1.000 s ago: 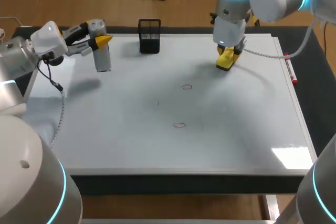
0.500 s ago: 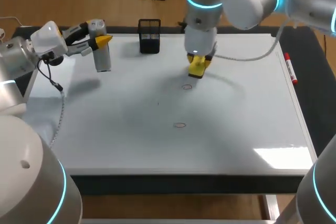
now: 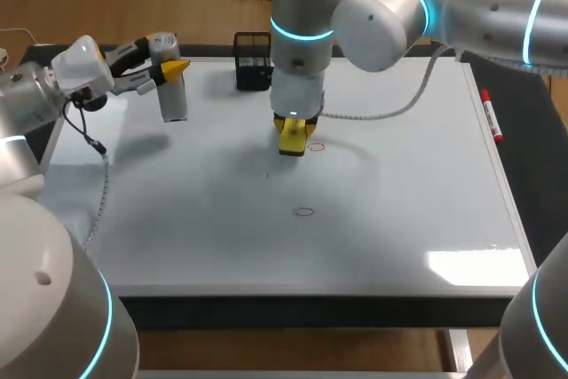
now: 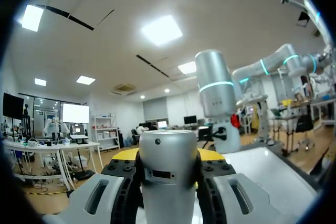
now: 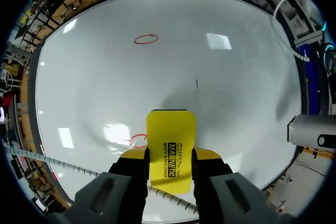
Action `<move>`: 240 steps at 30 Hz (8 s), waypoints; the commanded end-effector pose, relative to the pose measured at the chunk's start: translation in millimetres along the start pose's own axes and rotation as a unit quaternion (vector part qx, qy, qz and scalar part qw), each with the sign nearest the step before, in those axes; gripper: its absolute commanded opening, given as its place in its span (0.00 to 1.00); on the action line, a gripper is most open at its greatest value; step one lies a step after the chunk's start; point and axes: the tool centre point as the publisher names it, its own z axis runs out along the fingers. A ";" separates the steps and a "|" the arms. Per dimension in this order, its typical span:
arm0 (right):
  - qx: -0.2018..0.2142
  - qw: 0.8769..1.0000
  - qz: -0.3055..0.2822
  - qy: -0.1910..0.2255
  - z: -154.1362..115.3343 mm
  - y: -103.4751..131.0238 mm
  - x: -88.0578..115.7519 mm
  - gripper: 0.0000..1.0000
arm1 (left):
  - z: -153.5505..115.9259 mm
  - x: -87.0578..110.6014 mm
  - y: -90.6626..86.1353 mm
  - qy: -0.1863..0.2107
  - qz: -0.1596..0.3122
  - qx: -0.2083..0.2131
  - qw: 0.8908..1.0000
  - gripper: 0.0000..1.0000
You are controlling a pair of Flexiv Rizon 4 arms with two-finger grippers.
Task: Pick up the inspection probe, press it on each red-marked spot on the whiteboard one by one, put down the probe, pick up the eraser, and wipe off all the red marks.
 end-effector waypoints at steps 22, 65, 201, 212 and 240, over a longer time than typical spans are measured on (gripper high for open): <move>-0.004 1.000 -0.002 0.018 20.7 -0.4 17.9 0.00 | 0.1 0.2 -0.9 -0.001 0.000 0.000 1.000 0.00; 0.020 0.996 0.081 0.017 -4.6 -16.8 93.4 0.00 | 0.1 0.2 -0.9 -0.001 0.000 0.000 1.000 0.00; 0.025 0.978 0.206 0.018 -28.2 -89.5 186.6 0.00 | 134.6 272.6 57.7 0.207 -0.083 0.078 0.972 0.00; 0.025 0.978 0.206 0.018 -28.2 -89.5 186.6 0.00 | 129.3 272.4 57.9 0.218 -0.072 0.053 0.972 0.00; 0.025 0.978 0.206 0.018 -28.2 -89.5 186.6 0.00 | 129.0 270.5 35.3 0.233 -0.064 0.048 0.969 0.00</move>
